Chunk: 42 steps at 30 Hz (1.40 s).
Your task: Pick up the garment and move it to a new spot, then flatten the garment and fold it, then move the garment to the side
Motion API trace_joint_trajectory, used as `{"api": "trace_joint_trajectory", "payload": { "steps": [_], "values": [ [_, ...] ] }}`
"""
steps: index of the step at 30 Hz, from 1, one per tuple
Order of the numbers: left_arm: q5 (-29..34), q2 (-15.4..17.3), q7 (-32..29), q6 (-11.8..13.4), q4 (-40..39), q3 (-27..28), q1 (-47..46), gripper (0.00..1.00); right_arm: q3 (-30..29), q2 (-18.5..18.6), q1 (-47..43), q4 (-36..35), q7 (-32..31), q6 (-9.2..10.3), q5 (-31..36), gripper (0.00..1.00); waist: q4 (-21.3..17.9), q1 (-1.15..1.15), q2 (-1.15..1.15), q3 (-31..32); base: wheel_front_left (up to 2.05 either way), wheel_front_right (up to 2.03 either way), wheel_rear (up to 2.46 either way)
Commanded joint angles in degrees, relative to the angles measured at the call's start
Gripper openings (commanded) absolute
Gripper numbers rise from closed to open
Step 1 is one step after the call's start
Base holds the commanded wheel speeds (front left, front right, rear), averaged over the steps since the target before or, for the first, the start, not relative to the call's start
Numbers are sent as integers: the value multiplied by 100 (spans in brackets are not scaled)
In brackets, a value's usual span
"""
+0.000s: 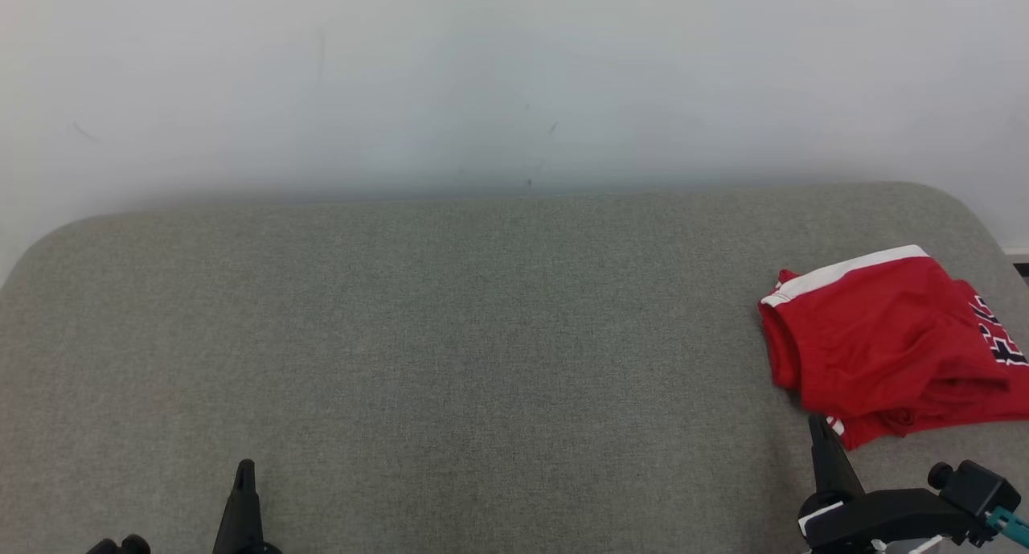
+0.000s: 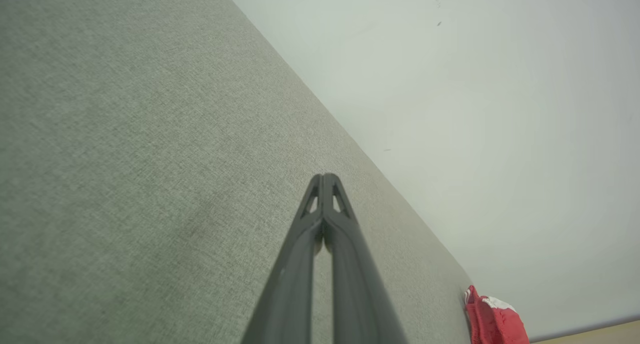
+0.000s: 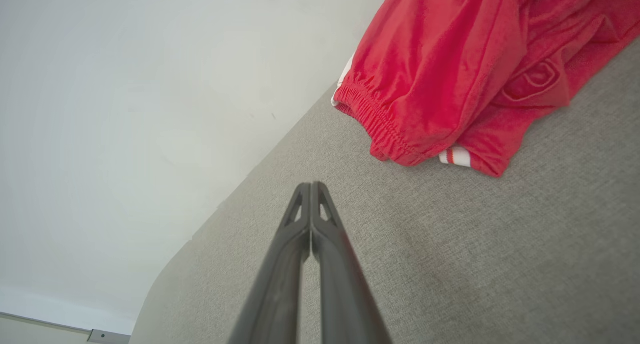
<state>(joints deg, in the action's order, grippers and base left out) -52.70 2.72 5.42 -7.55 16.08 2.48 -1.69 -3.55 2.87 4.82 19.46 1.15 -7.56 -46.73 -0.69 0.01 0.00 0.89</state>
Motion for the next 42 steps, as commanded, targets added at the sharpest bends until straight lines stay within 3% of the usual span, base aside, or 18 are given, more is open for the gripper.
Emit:
{"api": "trace_joint_trajectory", "payload": {
  "steps": [1,42],
  "values": [
    [-213,37,-53,4,-23,41,-197,0,-44,3,176,-54,-45,5,-250,0,2,0,0,-3,0,0,0],
    [-2435,37,-681,8,267,192,-769,0,-343,2,514,2,-550,9,-2759,0,36,-1,0,-70,0,0,0]
  ]
}}
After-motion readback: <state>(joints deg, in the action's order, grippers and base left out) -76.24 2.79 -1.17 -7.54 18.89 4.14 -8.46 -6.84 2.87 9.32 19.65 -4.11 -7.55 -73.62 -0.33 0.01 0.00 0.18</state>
